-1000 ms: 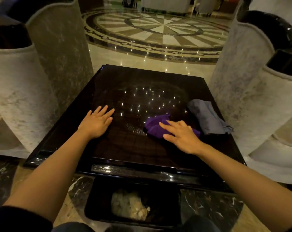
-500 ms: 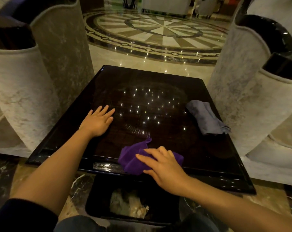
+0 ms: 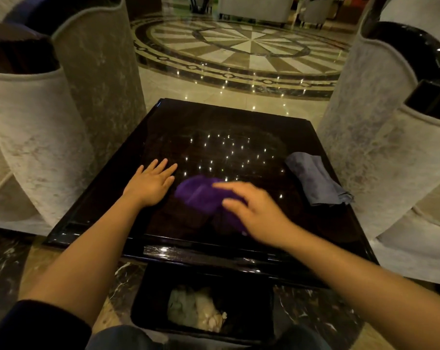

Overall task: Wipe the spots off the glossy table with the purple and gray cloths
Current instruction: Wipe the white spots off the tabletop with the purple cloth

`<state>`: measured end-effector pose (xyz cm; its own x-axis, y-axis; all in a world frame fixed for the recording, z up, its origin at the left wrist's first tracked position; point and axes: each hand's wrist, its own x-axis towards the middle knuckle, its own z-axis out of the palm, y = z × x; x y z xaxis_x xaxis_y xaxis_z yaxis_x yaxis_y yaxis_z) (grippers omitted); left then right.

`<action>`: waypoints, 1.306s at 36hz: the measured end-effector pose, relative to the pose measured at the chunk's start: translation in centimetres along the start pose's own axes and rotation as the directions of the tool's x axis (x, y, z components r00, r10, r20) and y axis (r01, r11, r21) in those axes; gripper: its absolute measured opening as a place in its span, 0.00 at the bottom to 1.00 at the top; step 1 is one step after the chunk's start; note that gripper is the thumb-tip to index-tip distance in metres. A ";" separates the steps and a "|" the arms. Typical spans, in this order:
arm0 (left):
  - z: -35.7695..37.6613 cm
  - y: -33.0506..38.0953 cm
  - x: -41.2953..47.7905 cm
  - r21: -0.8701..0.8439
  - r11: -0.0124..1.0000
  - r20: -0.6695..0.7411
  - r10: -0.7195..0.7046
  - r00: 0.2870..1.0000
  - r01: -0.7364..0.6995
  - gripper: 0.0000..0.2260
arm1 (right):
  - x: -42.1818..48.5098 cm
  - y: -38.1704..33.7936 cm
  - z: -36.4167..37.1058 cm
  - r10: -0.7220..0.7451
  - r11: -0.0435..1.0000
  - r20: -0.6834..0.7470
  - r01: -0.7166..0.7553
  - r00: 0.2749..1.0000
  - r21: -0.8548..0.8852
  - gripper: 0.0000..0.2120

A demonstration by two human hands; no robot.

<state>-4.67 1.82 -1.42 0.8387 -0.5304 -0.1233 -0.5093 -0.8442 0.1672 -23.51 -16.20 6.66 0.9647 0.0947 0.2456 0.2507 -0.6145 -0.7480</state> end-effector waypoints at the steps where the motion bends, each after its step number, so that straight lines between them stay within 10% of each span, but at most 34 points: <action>1: 0.0 0.0 0.0 -0.001 1.000 -0.003 0.000 1.000 0.000 0.22 | 0.9 0.2 -0.7 0.035 0.999 -0.031 -0.034 0.999 0.023 0.15; 25: 0.0 0.2 0.0 0.008 1.000 0.005 -0.005 1.000 0.005 0.22 | 14.4 13.2 -0.2 0.413 0.817 -0.071 -0.404 0.908 -0.411 0.23; 47: -0.2 0.5 -0.4 0.002 1.000 0.008 -0.002 1.000 0.002 0.22 | 1.0 3.8 4.1 0.071 0.821 0.453 0.206 0.889 -0.532 0.23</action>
<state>-5.20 1.68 -1.06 0.8380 -0.5297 -0.1312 -0.5084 -0.8452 0.1650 -21.27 -15.22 1.56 0.9114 0.3954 -0.1141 0.3618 -0.9020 -0.2356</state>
